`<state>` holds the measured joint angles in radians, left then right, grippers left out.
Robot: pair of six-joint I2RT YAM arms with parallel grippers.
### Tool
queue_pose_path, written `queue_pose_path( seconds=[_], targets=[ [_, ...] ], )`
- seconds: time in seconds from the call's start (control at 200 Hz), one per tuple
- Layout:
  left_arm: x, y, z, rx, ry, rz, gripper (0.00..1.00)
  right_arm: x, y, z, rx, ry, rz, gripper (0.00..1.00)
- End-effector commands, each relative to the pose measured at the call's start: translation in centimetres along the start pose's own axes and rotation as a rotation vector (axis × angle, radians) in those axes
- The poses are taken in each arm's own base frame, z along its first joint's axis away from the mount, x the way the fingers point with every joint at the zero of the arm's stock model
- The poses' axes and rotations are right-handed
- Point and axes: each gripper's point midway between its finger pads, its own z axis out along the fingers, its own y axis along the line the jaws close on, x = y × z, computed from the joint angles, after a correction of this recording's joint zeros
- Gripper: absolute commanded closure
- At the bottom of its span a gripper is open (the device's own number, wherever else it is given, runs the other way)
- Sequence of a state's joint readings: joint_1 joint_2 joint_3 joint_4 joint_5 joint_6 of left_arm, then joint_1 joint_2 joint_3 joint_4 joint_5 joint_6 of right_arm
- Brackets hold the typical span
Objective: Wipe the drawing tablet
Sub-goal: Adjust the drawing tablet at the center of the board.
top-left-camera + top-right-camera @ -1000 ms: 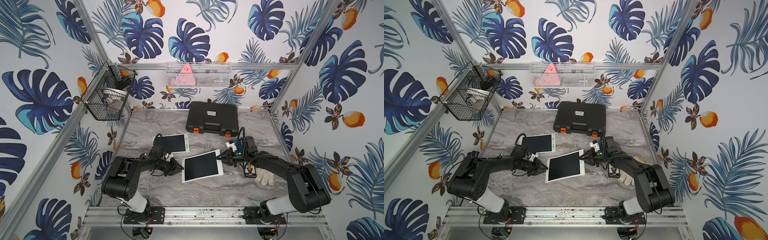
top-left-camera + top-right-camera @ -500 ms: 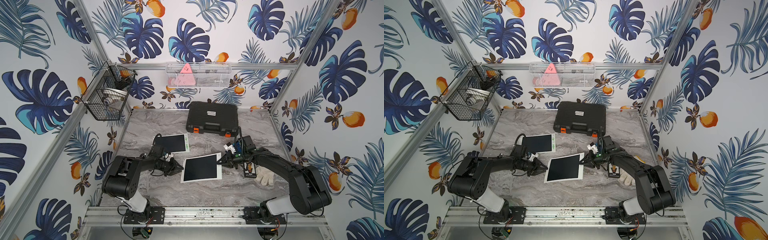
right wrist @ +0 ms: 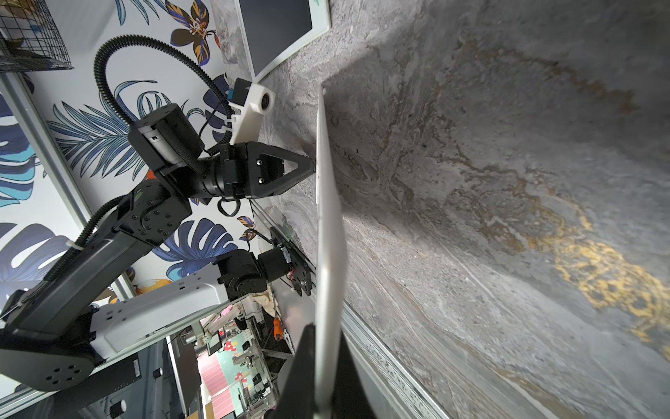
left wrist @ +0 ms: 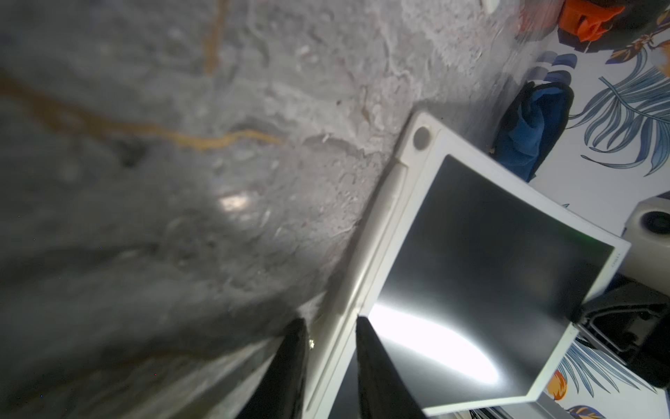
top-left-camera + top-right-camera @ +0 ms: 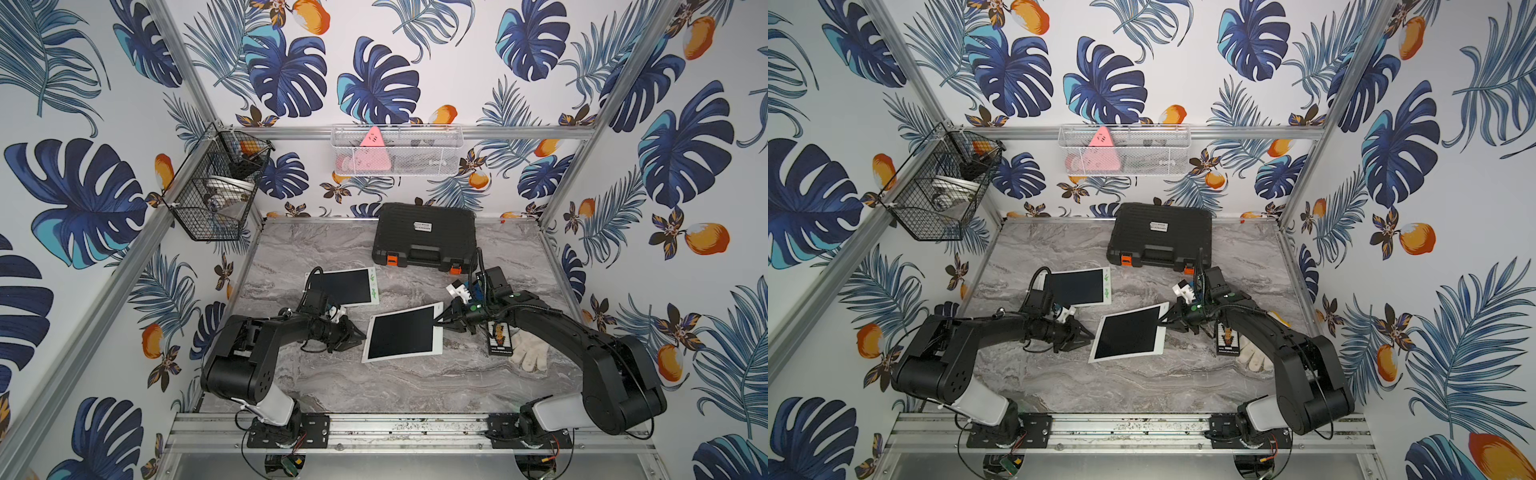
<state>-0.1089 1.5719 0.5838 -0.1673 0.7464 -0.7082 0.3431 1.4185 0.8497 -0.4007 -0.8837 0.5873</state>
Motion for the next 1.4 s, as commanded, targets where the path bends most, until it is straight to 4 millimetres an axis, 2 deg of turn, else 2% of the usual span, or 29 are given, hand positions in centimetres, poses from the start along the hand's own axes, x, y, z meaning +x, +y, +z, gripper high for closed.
queue_pose_path(
  seconds=[0.0,0.08,0.22,0.235,0.29,0.395,0.52,0.626,0.736,0.741,0.851,0.961,1.106,1.206,1.376,1.396],
  targets=[
    [0.1,5.4,-1.9,-0.323,-0.085,-0.106,0.67,-0.5,1.0,-1.3,0.045,-0.047,-0.050,1.00],
    [-0.8,3.4,-3.1,-0.301,-0.119,-0.078,0.67,-1.4,1.9,-3.0,0.118,-0.118,-0.103,1.00],
    [-1.9,0.3,-5.0,-0.267,-0.169,-0.045,0.66,-3.4,3.2,-7.6,0.367,-0.316,-0.248,1.00],
    [-1.9,0.0,-5.2,-0.261,-0.173,-0.041,0.66,-3.8,4.3,-8.4,0.383,-0.353,-0.285,1.00],
    [-2.2,-1.2,-5.8,-0.239,-0.187,-0.034,0.66,-4.3,5.6,-10.3,0.485,-0.446,-0.377,1.00],
    [-2.4,-3.2,-6.7,-0.198,-0.207,-0.023,0.66,-3.8,8.2,-11.9,0.672,-0.597,-0.605,1.00],
    [-2.5,-5.1,-7.7,-0.169,-0.224,0.000,0.65,-2.9,9.9,-13.0,0.872,-0.729,-0.783,1.00],
    [-2.4,-6.0,-8.1,-0.165,-0.228,0.019,0.65,-1.8,11.2,-12.1,1.008,-0.791,-0.957,1.00],
    [-2.1,-6.3,-8.2,-0.170,-0.232,0.034,0.65,0.1,13.2,-9.8,1.087,-0.821,-1.185,1.00],
    [-2.1,-6.3,-8.3,-0.172,-0.232,0.033,0.65,0.3,12.6,-9.2,1.100,-0.801,-1.202,1.00],
    [-1.8,-6.0,-8.4,-0.184,-0.235,0.040,0.64,2.1,12.6,-6.1,1.216,-0.791,-1.410,1.00],
    [-1.4,-5.5,-8.4,-0.194,-0.232,0.038,0.64,3.2,10.7,-4.0,1.390,-0.747,-1.486,1.00],
    [-1.1,-4.8,-8.3,-0.208,-0.232,0.035,0.64,5.9,8.9,-0.4,1.404,-0.654,-1.602,1.00],
    [-1.1,-4.6,-8.2,-0.215,-0.231,0.034,0.63,7.2,6.2,1.7,1.443,-0.544,-1.634,1.00],
    [-1.2,-4.3,-8.0,-0.219,-0.228,0.032,0.63,7.9,0.9,3.6,1.627,-0.386,-1.575,1.00],
    [-1.1,-4.2,-7.9,-0.222,-0.224,0.030,0.63,8.0,1.2,4.0,1.628,-0.391,-1.561,1.00]
  ],
)
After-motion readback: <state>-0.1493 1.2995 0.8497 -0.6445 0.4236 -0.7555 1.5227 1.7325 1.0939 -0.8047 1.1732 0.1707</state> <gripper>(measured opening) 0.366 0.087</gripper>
